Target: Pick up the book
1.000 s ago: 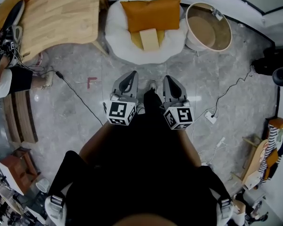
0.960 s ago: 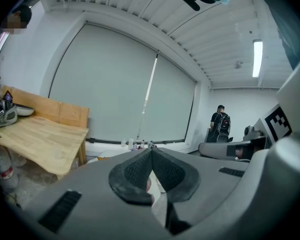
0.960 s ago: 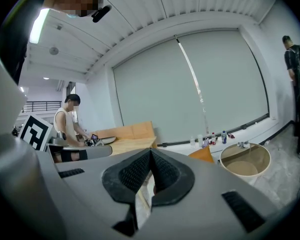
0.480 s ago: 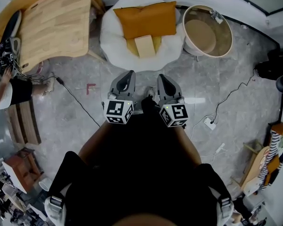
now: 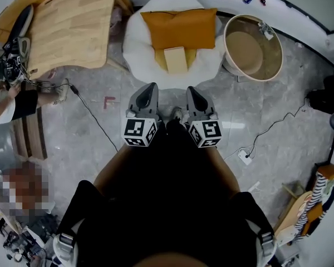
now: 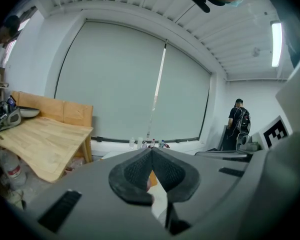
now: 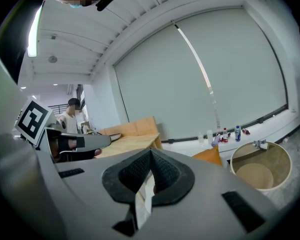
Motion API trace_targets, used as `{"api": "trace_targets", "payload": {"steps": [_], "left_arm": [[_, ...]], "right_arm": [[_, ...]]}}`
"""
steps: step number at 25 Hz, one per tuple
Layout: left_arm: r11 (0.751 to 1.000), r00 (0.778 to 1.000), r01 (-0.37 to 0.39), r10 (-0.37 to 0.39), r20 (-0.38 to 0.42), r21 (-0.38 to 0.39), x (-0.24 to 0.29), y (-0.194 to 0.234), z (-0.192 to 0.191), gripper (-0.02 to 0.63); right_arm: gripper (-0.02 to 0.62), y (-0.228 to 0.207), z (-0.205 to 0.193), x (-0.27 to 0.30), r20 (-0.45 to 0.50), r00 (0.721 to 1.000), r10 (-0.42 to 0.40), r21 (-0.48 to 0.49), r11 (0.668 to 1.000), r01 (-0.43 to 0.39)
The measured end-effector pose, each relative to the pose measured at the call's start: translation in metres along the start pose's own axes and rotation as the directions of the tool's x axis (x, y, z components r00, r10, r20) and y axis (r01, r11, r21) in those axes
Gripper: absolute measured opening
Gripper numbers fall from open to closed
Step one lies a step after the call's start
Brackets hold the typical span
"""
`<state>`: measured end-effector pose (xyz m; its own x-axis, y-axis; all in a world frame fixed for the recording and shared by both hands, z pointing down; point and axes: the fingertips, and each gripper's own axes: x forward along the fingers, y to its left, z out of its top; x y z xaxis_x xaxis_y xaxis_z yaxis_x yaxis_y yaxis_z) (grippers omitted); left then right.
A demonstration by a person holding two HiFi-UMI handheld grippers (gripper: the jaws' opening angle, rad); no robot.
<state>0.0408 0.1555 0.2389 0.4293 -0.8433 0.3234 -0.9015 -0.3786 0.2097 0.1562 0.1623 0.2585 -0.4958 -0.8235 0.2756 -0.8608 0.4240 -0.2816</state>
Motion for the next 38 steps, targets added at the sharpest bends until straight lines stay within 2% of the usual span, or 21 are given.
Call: {"api": "trace_targets", "payload": {"steps": [5,11,17,23,34,38], "left_arm": [[1.0,1.0,0.004,-0.004,-0.005,0.008,0.015,0.025,0.004,0.002],[0.999,0.999,0.051,-0.051,-0.014,0.003,0.046,0.06,0.016,0.002],[0.996,0.996,0.08,-0.081,-0.035,-0.03,0.077,0.105,0.022,0.002],[0.995,0.994,0.084,-0.087,-0.065,-0.053,0.111,0.135,0.017,0.002],[0.996,0.992,-0.013,0.001,-0.128,-0.093,0.185,0.145,-0.032,0.002],[0.996,0.99,-0.01,-0.003,-0.143,-0.093,0.217,0.132,-0.056,0.002]], "right_arm": [[0.003,0.0,0.005,0.031,-0.008,1.0,-0.01,-0.002,1.0,0.01],[0.003,-0.002,0.013,0.074,-0.023,0.998,-0.058,-0.004,0.998,0.058],[0.003,-0.006,0.019,0.123,-0.053,0.991,-0.122,-0.002,0.993,0.122],[0.003,-0.02,0.012,0.163,-0.075,0.988,-0.138,-0.01,0.99,0.138],[0.003,-0.093,-0.038,0.215,-0.158,0.978,-0.137,0.043,0.988,0.146],[0.003,-0.127,-0.064,0.231,-0.197,0.972,-0.128,0.067,0.987,0.144]]}}
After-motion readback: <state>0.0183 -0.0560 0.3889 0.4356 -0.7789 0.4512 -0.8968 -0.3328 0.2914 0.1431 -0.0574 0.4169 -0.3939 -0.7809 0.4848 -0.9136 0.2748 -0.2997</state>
